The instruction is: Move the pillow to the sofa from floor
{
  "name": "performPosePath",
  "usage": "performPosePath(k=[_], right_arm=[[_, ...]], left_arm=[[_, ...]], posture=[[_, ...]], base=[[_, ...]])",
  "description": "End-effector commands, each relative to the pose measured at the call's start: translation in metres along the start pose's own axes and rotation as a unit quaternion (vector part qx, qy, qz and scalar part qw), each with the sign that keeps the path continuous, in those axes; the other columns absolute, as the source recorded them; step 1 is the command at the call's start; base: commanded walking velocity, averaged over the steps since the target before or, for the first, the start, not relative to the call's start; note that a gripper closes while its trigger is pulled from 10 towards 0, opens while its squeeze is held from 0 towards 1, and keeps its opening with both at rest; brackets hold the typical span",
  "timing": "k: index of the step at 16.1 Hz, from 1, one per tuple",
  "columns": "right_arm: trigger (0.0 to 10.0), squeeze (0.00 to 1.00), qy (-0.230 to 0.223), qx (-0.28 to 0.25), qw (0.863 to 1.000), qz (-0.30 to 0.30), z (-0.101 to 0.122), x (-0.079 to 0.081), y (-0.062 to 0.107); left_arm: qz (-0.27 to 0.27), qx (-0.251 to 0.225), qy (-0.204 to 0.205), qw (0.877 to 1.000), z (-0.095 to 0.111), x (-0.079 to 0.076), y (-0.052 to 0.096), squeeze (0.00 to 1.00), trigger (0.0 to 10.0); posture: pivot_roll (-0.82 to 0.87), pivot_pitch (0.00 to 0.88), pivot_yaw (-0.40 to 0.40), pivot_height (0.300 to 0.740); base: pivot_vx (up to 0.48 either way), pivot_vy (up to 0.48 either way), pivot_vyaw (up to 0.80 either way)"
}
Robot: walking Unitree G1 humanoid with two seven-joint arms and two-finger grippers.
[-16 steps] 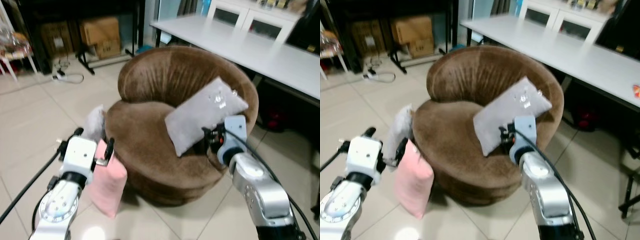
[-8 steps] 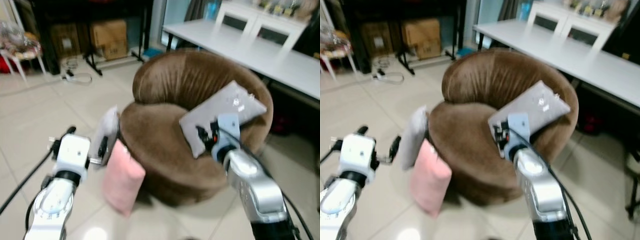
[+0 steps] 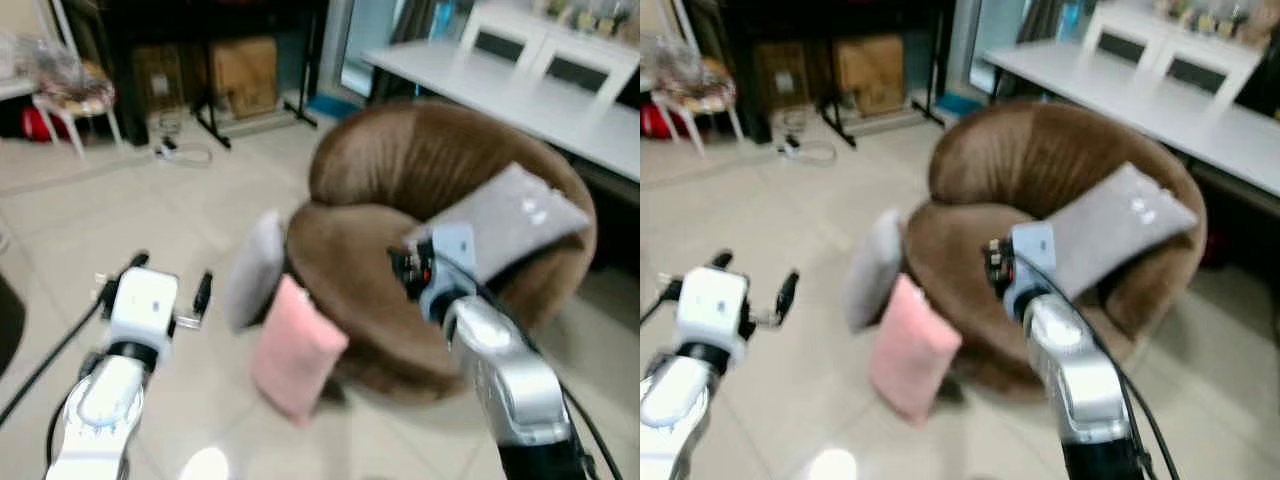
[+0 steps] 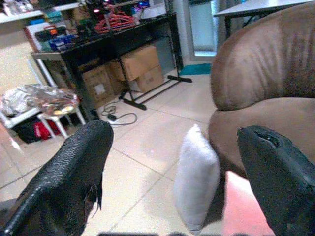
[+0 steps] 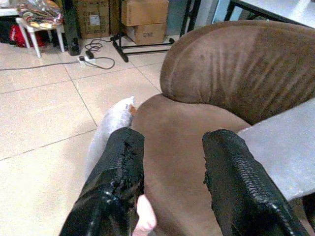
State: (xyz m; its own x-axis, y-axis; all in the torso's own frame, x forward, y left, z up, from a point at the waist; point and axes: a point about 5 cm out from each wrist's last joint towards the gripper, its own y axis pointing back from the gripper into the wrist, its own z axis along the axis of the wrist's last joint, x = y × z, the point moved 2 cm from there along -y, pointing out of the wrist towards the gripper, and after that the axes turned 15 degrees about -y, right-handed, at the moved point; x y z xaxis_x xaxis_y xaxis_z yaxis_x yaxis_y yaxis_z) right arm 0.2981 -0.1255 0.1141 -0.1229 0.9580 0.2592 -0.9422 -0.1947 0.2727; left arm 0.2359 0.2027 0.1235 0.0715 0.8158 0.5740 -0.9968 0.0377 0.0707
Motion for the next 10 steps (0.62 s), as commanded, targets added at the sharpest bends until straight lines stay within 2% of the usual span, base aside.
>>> performPosePath(k=[1, 2, 5, 10], right_arm=[[10.0, 0.0, 0.013, -0.003, 1.0, -0.011, 0.0032, -0.009, 0.0017], [10.0, 0.0, 0.017, -0.003, 1.0, -0.01, 0.0033, -0.0085, 0.0019], [10.0, 0.0, 0.004, -0.005, 1.0, -0.015, 0.0019, -0.0076, 0.0015], [10.0, 0.0, -0.012, -0.004, 1.0, -0.027, 0.0004, -0.0104, 0.0019]], left_arm=[[-0.013, -0.014, 0.013, 1.0, 0.0064, -0.0074, -0.0013, 0.0, 10.0], [-0.006, -0.014, 0.022, 1.0, 0.0064, -0.0057, -0.0015, 0.0, 10.0], [-0.003, -0.015, 0.018, 1.0, 0.0063, -0.0041, -0.0033, 0.0, 10.0], [-0.007, -0.015, 0.011, 1.0, 0.0057, -0.0034, -0.0039, 0.0, 10.0]], posture=[[-0.04, 0.0, -0.094, 0.74], [-0.04, 0.0, -0.094, 0.74], [-0.04, 0.0, -0.092, 0.74], [-0.04, 0.0, -0.083, 0.74]], base=[[0.0, 0.0, 0.0], [0.0, 0.0, 0.0], [0.288, 0.0, 0.8], [0.343, 0.0, 0.0]])
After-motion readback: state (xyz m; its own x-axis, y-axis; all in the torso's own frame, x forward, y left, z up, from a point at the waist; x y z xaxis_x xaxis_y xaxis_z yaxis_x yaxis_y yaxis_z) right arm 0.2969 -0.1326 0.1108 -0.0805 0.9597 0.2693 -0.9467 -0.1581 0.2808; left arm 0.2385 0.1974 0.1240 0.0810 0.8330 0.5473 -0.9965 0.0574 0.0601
